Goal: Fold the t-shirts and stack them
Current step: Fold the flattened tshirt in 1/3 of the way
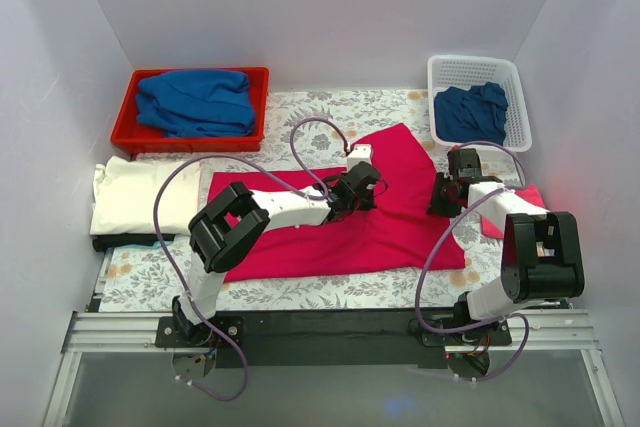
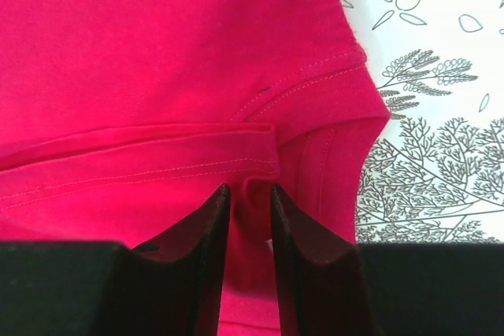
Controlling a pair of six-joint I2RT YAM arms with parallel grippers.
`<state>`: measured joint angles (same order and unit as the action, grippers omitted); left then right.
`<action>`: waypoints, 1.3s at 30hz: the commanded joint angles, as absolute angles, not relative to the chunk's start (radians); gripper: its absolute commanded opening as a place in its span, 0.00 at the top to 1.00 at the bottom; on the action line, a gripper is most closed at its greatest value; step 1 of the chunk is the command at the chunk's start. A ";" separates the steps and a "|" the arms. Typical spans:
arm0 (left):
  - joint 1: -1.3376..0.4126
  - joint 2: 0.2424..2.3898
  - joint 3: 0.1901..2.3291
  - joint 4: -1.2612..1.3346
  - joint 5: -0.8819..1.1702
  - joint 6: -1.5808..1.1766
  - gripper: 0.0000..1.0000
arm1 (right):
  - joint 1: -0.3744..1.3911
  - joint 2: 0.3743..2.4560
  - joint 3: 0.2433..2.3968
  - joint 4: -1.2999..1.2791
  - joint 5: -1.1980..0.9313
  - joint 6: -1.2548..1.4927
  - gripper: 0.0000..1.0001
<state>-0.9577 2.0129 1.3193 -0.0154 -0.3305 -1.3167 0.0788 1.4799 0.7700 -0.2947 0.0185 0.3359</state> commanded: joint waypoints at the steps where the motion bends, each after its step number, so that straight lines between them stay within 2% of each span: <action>1: -0.957 2.029 1.338 -0.060 -0.318 -1.333 1.00 | 0.081 1.502 0.787 -0.270 -0.020 0.325 0.66; 4: -0.957 2.039 1.342 -0.071 -0.321 -1.335 1.00 | 0.083 1.516 0.784 -0.261 -0.032 0.321 0.71; 6: -0.957 2.040 1.344 -0.075 -0.324 -1.335 1.00 | 0.084 1.517 0.784 -0.261 -0.029 0.322 0.86; 7: -0.957 2.042 1.345 -0.077 -0.324 -1.335 1.00 | 0.086 1.514 0.782 -0.261 -0.028 0.324 0.98; 21: -0.957 2.026 1.359 -0.084 -0.351 -1.331 1.00 | 0.101 1.338 0.811 -0.284 -0.003 0.328 0.99; 29: -0.959 2.028 1.371 -0.069 -0.374 -1.339 1.00 | 0.100 1.373 0.807 -0.291 -0.003 0.324 0.99; 31: -0.959 2.040 1.385 -0.067 -0.376 -1.330 1.00 | 0.101 1.413 0.804 -0.299 0.036 0.333 0.91; 32: -0.959 2.058 1.393 -0.083 -0.383 -1.331 1.00 | 0.101 1.429 0.807 -0.317 0.044 0.334 0.81; 34: -0.959 2.078 1.413 -0.106 -0.399 -1.338 0.85 | 0.101 1.465 0.811 -0.330 0.061 0.345 0.77; 35: -0.959 2.080 1.417 -0.121 -0.405 -1.347 0.79 | 0.101 1.466 0.811 -0.334 0.064 0.347 0.70; 37: -0.959 2.060 1.398 -0.120 -0.422 -1.359 0.65 | 0.101 1.454 0.802 -0.334 0.083 0.356 0.66; 38: -0.959 2.043 1.367 -0.109 -0.429 -1.365 0.62 | 0.103 1.439 0.799 -0.334 0.093 0.356 0.61; 39: -0.959 2.010 1.352 -0.100 -0.433 -1.362 0.56 | 0.104 1.404 0.795 -0.333 0.118 0.357 0.58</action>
